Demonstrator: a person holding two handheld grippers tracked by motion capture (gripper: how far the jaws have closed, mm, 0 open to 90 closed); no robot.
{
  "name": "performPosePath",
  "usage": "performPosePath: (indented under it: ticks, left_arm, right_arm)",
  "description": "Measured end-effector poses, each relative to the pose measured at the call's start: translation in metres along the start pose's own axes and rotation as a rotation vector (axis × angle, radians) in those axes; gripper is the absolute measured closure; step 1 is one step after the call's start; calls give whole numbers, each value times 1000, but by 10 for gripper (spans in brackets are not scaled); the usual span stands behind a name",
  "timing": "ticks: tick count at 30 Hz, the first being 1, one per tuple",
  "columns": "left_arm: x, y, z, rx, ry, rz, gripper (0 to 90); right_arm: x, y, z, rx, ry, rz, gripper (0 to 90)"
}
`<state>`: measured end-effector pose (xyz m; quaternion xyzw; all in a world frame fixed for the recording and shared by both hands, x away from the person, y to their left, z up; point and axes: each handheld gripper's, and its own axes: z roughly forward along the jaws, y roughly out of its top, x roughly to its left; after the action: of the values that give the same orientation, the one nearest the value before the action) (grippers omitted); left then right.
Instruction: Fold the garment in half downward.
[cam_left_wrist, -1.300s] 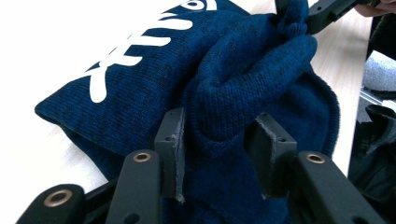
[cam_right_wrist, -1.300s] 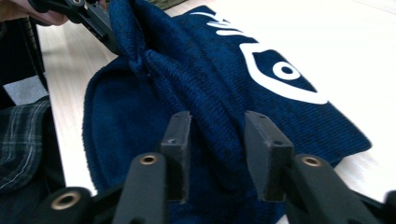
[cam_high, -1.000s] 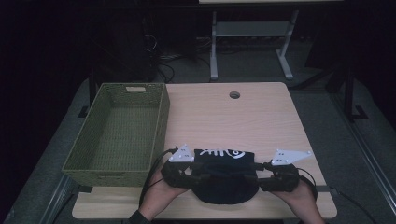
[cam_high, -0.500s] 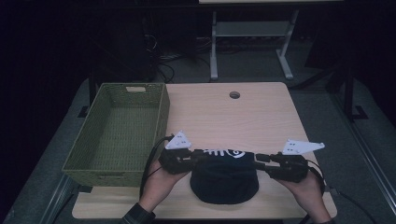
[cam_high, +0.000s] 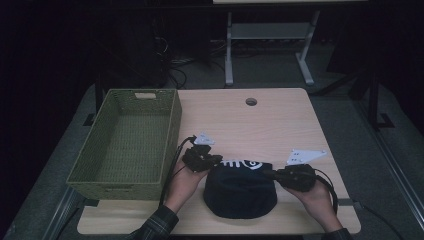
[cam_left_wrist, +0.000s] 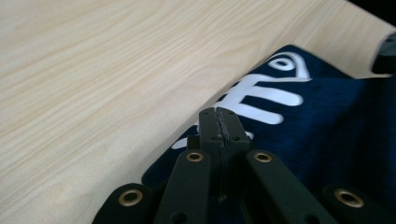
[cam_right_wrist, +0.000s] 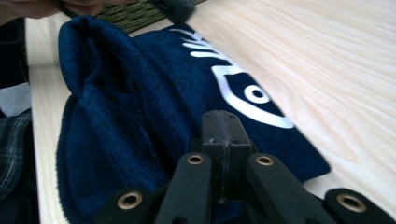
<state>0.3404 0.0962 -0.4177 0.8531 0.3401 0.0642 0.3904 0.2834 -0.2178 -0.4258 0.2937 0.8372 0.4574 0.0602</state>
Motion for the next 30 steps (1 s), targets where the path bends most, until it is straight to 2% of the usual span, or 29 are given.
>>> performPosePath:
  ticks: [6,11,13,16,20,23,26,30]
  left_arm:
    - [1,-5,4,19,-20,-4,900]
    - [-4,-7,7,39,-20,17,900]
    - [-4,-8,9,50,-21,30,900]
    - [-5,-9,13,56,-29,27,900]
    - [-8,-9,23,90,-28,56,900]
    - [-11,-9,34,133,-14,98,900]
    - [-12,-7,40,156,-2,130,900]
    - [-10,-1,49,170,-5,143,900]
  right_arm:
    - [8,-7,3,13,31,-1,899]
    - [18,-13,-1,16,46,-4,899]
    - [21,-16,2,28,55,-3,899]
    - [29,-21,5,59,65,-19,899]
    - [38,-30,14,91,94,-12,899]
    - [44,-35,24,138,84,-35,900]
    - [49,-35,33,160,62,-72,900]
    - [56,-34,38,168,31,-96,900]
